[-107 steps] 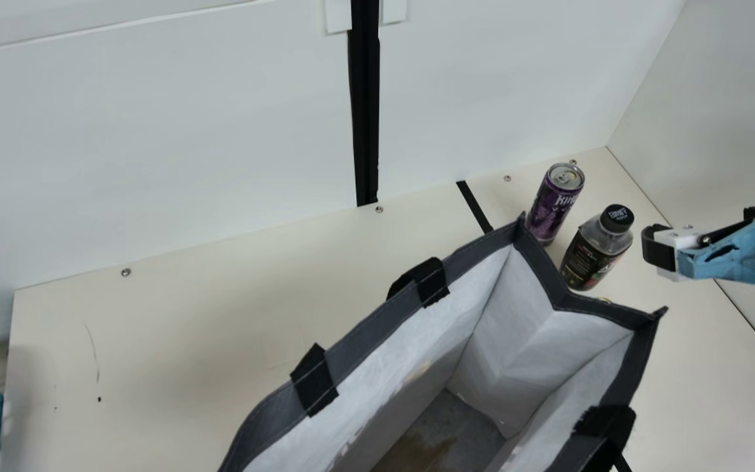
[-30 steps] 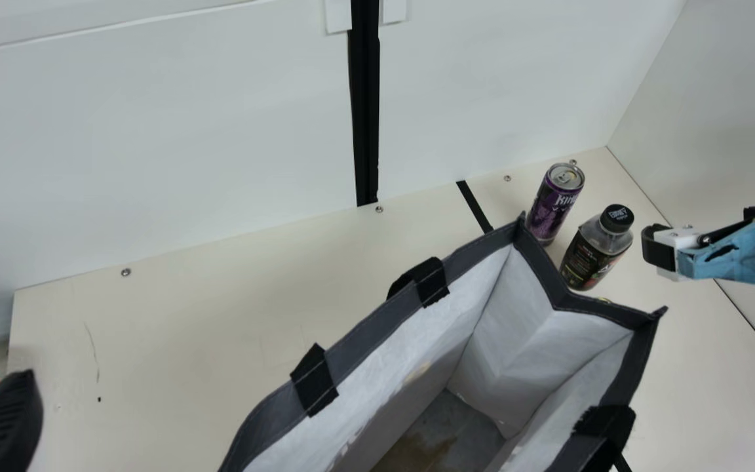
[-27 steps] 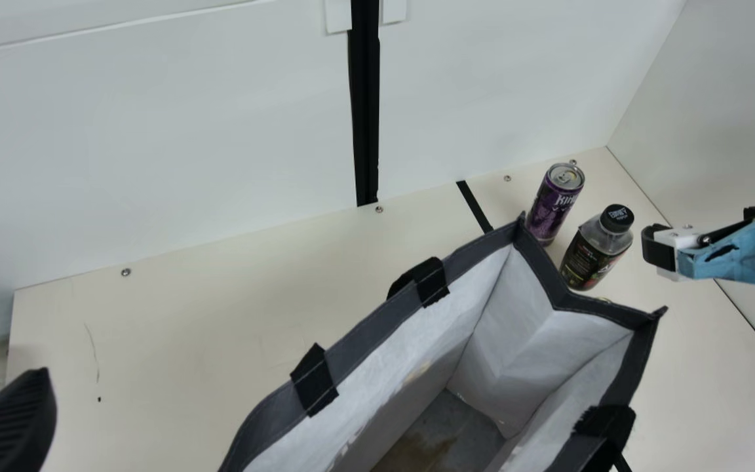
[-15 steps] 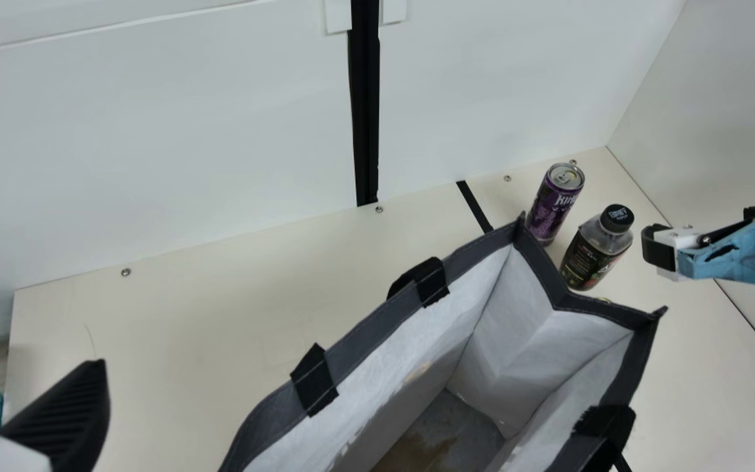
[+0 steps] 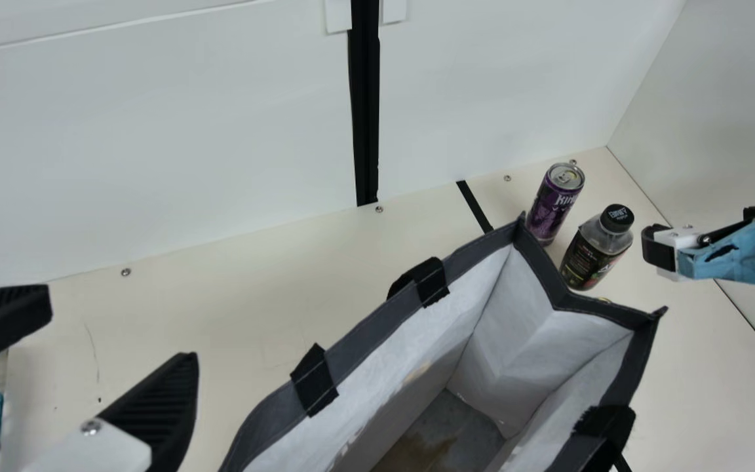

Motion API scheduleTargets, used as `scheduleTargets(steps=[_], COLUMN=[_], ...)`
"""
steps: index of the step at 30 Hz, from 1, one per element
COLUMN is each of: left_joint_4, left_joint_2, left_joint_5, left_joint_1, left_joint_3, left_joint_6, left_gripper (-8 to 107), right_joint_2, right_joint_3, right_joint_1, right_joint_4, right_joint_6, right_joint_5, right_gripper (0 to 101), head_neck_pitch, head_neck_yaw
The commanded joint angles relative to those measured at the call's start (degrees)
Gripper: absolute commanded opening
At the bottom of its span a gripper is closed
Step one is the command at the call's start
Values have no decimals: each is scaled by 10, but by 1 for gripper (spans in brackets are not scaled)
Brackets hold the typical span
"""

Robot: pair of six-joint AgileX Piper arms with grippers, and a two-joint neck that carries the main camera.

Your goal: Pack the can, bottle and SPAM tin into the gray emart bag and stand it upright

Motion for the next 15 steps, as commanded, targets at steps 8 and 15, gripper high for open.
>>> scheduleTargets(steps=[8,15], left_joint_4=[8,17], left_joint_2=[31,57], left_joint_5=[0,0], left_joint_1=[-44,-72], left_joint_3=[-34,-53], left_joint_6=[-13,-19], left_gripper=[90,90], right_joint_2=[0,0], right_joint_3=[0,0], right_joint_1=[0,0], right_joint_4=[0,0], right_joint_6=[0,0], right_joint_5=[0,0], right_gripper=[95,95], head_neck_pitch=[-13,-13], head_neck_yaw=[0,0])
